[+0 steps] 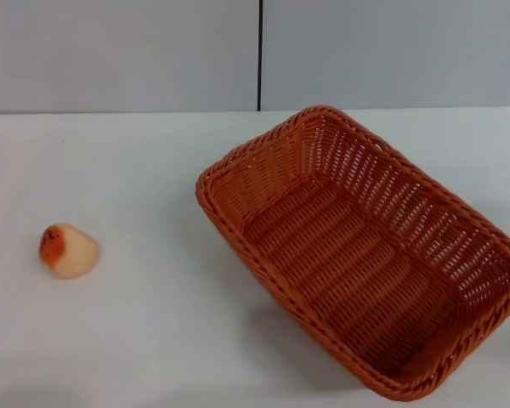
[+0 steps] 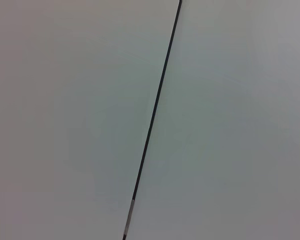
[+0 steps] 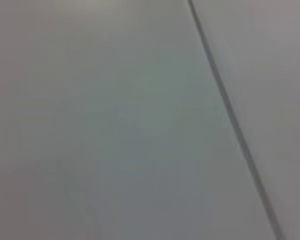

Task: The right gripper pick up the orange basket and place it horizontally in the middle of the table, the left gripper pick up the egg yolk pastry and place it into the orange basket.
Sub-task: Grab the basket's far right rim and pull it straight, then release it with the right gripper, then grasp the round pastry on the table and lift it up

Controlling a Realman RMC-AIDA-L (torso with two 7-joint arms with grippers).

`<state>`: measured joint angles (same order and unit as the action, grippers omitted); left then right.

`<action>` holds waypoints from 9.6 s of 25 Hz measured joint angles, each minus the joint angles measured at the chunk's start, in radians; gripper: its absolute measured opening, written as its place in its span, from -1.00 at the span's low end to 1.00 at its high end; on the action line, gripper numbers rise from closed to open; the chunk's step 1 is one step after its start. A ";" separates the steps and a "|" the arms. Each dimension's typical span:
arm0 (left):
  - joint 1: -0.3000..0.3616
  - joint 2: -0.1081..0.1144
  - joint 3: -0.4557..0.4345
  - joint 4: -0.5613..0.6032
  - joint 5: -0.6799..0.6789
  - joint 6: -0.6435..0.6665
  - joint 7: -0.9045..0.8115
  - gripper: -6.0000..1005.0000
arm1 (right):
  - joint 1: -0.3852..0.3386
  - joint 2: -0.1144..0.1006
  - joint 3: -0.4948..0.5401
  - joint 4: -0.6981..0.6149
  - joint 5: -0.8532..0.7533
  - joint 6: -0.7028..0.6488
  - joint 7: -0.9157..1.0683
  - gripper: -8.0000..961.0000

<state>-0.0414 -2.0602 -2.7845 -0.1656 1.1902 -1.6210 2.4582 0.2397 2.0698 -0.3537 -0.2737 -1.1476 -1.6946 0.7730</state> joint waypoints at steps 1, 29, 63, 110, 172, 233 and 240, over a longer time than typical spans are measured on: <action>0.000 0.000 0.000 0.000 0.000 0.000 0.000 0.69 | -0.001 0.002 0.000 -0.119 -0.078 0.044 0.162 0.70; -0.002 -0.001 0.025 0.009 0.000 0.074 -0.005 0.69 | 0.363 -0.074 -0.219 -0.883 -1.291 -0.088 1.500 0.69; -0.009 0.000 0.018 0.003 -0.001 0.073 -0.013 0.69 | 0.484 -0.031 -0.338 -0.460 -1.277 0.264 1.385 0.69; 0.096 0.002 0.016 -0.041 -0.005 -0.030 -0.014 0.69 | 0.597 -0.027 -0.550 -0.718 -1.271 0.090 0.974 -0.67; 0.153 -0.003 0.066 -0.004 0.002 -0.155 -0.005 0.69 | 0.596 0.007 -0.753 -0.495 -1.097 0.382 0.508 -0.56; -0.137 -0.009 0.226 -0.302 0.617 0.256 -0.187 0.65 | -0.208 0.009 -0.623 -0.629 0.206 -0.120 0.498 0.58; -0.135 -0.008 0.227 -0.302 0.617 0.265 -0.187 0.61 | -0.204 0.007 -0.622 -0.617 0.206 -0.122 0.497 0.58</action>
<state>-0.1760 -2.0680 -2.5575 -0.4677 1.8075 -1.3559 2.2711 0.0357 2.0768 -0.9755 -0.8912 -0.9419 -1.8170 1.2701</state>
